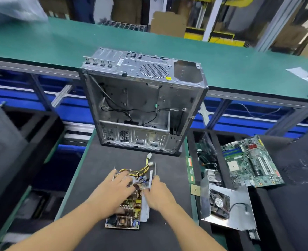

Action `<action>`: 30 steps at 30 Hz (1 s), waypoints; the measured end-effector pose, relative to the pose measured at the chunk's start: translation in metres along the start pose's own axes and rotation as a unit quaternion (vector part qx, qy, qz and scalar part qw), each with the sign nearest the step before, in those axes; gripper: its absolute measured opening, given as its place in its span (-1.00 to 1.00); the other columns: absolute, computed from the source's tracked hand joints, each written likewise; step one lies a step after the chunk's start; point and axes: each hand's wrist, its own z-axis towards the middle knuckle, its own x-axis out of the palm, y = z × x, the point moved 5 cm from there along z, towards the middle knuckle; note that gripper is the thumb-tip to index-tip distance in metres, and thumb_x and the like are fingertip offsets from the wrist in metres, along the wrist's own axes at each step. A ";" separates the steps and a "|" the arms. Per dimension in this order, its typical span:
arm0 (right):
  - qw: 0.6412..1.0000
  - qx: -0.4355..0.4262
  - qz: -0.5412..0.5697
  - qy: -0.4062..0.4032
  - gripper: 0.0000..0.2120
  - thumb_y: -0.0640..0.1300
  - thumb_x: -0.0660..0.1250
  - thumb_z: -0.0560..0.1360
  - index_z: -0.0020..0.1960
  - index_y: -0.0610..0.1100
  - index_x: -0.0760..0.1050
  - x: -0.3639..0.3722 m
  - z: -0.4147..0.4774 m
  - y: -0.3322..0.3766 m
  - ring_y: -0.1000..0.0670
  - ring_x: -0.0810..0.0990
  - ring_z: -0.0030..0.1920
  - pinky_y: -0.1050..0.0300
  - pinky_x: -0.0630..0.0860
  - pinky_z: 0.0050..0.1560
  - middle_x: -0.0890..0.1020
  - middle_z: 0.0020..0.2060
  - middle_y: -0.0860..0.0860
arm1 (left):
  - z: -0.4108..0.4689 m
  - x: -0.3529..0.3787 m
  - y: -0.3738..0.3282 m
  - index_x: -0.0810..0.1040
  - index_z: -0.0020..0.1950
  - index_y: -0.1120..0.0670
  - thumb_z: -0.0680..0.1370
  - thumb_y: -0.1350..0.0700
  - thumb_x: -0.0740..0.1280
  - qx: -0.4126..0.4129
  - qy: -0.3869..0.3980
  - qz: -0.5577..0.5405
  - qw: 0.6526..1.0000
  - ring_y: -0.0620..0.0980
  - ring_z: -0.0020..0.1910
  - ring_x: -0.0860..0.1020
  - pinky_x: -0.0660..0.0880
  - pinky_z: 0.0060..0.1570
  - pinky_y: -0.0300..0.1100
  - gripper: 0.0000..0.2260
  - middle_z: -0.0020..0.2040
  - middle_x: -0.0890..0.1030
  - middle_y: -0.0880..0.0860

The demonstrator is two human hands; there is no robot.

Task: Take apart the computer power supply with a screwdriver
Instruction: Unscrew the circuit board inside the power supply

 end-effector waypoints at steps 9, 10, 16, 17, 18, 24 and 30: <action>0.982 0.091 0.144 0.078 -0.61 -0.15 0.27 0.48 0.18 -0.16 0.14 0.017 -0.017 -0.005 -0.04 0.50 -0.56 0.18 0.40 -0.59 0.55 -0.31 -0.12 | 0.006 0.006 0.001 0.37 0.32 0.14 0.45 -0.01 0.42 0.071 0.077 0.036 0.994 0.13 0.32 0.36 -0.07 0.45 0.32 -0.49 0.17 0.53 0.09; 0.968 0.108 0.209 0.091 -0.61 -0.19 0.26 0.48 0.19 -0.18 0.12 0.024 -0.022 -0.006 -0.04 0.47 -0.61 0.15 0.42 -0.60 0.53 -0.37 -0.14 | 0.009 0.005 0.004 0.36 0.35 0.11 0.46 0.03 0.41 0.077 0.070 0.031 0.994 0.12 0.31 0.38 -0.04 0.45 0.30 -0.49 0.20 0.51 0.07; 0.857 0.152 0.479 0.112 -0.62 -0.34 0.21 0.54 0.30 -0.29 0.15 0.052 -0.042 0.002 -0.08 0.51 -0.54 0.09 0.54 -0.54 0.48 -0.29 -0.26 | 0.027 0.004 0.019 0.25 0.47 -0.03 0.49 0.37 0.26 0.116 0.029 0.005 0.993 0.01 0.48 0.22 -0.10 0.48 0.26 -0.39 0.41 0.37 -0.02; 0.853 0.155 0.481 0.131 -0.66 -0.31 0.22 0.56 0.27 -0.29 0.17 0.051 -0.044 0.002 -0.10 0.54 -0.51 0.07 0.57 -0.50 0.50 -0.29 -0.28 | 0.027 0.007 0.022 0.22 0.49 -0.06 0.49 0.37 0.26 0.121 0.029 0.003 0.992 0.00 0.54 0.14 -0.12 0.48 0.25 -0.36 0.47 0.31 -0.04; 0.860 0.160 0.462 0.147 -0.69 -0.23 0.25 0.58 0.23 -0.29 0.21 0.049 -0.045 -0.001 -0.11 0.58 -0.48 0.07 0.59 -0.48 0.54 -0.28 -0.26 | 0.026 0.012 0.025 0.16 0.52 -0.10 0.51 0.35 0.27 0.120 0.033 0.000 0.992 0.00 0.58 0.03 -0.14 0.49 0.24 -0.33 0.55 0.21 -0.05; 0.994 0.040 0.106 0.000 -0.54 0.13 0.27 0.51 0.29 -0.05 0.24 0.000 -0.019 -0.034 -0.06 0.52 0.00 0.12 0.46 -0.04 0.41 0.14 -0.05 | 0.008 0.022 0.045 -0.07 0.59 -0.16 0.47 0.17 0.21 -0.117 0.019 -0.148 0.982 0.03 0.58 -0.03 0.08 0.46 0.14 -0.23 0.62 -0.13 -0.12; 0.994 -0.093 -0.052 0.039 -0.51 0.20 0.46 0.41 0.15 -0.10 0.46 0.004 -0.012 -0.020 -0.03 0.46 -0.02 0.10 0.35 -0.06 0.37 0.06 0.01 | 0.010 0.029 0.063 0.48 0.12 0.04 0.67 0.11 0.18 -0.271 0.066 -0.249 0.928 0.06 0.00 0.60 0.51 -0.04 -0.06 -0.89 0.11 0.58 0.01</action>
